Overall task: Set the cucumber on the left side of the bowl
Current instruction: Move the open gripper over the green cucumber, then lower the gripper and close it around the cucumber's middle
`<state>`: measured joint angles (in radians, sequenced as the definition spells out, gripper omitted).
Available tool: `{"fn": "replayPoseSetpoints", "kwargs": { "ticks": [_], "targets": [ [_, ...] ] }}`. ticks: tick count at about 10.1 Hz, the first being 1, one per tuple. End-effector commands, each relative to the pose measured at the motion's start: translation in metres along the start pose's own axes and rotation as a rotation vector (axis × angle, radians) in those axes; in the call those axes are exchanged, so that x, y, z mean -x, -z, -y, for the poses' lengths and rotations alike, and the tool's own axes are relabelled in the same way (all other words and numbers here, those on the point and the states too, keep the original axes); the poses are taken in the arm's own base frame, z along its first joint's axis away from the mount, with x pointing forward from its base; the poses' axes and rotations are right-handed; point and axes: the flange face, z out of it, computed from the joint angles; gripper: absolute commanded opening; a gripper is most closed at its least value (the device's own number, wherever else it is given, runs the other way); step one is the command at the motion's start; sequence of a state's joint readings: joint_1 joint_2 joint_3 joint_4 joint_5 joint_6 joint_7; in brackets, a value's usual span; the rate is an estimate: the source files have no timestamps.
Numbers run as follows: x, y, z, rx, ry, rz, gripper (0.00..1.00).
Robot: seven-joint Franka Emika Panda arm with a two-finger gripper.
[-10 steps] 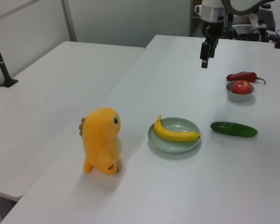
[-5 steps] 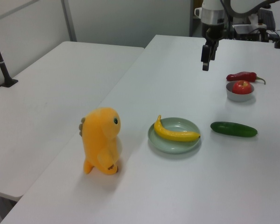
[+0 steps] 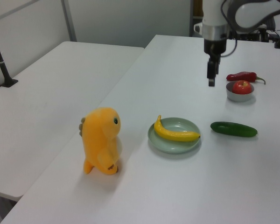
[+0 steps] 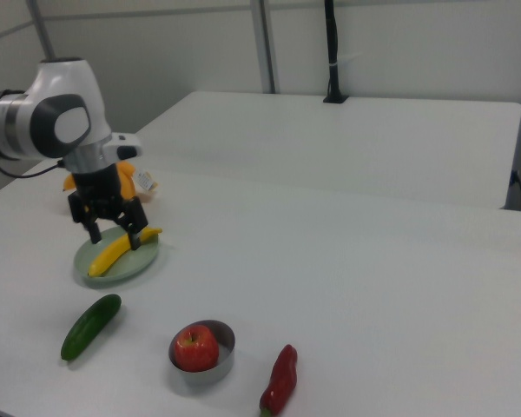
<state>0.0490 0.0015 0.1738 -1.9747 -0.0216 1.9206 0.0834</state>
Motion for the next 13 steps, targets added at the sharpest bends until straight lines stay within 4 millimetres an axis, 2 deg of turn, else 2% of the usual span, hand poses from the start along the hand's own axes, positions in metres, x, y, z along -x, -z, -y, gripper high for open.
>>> {"fn": "replayPoseSetpoints", "kwargs": {
  "ticks": [1,2,3,6,7,12,13],
  "targets": [
    [0.055,-0.018,0.031,0.016,0.073,0.052,1.0],
    [0.069,-0.037,0.044,0.025,0.1,0.069,1.0],
    [0.072,-0.052,0.052,0.026,0.109,0.068,1.0],
    [0.085,-0.098,0.06,0.023,0.122,0.057,1.0],
    [0.081,-0.118,0.07,0.016,0.116,0.046,1.0],
    [0.069,-0.146,0.085,-0.006,0.114,0.017,1.0],
    [0.068,-0.146,0.084,-0.006,0.108,0.016,0.97]
  ]
}}
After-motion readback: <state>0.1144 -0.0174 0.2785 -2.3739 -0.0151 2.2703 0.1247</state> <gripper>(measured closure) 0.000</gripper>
